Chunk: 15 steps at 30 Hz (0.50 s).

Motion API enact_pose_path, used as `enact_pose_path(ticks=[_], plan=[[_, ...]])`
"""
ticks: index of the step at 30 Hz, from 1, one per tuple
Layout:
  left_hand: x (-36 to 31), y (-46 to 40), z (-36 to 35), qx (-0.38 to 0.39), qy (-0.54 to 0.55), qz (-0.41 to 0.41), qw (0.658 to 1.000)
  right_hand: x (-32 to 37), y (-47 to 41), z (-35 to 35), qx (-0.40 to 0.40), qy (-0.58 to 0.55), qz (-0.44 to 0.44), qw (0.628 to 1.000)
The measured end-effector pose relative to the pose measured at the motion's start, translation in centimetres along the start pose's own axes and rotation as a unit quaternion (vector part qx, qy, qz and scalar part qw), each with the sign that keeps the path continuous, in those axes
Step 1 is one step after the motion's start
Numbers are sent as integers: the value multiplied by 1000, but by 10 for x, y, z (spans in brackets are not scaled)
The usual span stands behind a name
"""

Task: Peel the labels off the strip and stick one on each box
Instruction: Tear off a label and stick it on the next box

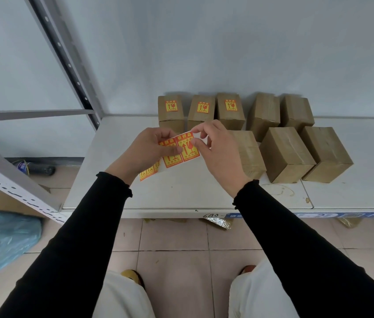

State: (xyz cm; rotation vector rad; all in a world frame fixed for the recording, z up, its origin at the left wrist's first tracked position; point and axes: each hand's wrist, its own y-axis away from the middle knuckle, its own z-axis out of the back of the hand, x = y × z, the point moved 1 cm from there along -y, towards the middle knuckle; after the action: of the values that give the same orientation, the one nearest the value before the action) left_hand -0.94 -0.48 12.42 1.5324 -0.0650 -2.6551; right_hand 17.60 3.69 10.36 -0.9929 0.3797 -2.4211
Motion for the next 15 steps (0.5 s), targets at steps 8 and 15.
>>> enact_pose_path(ticks=[8, 15], plan=[[1, -1, -1, 4, -4, 4, 1000, -3, -1, 0, -7, -39, -24, 999], [8, -4, 3, -15, -57, 25, 998, -11, -3, -5, 4, -65, -55, 996]])
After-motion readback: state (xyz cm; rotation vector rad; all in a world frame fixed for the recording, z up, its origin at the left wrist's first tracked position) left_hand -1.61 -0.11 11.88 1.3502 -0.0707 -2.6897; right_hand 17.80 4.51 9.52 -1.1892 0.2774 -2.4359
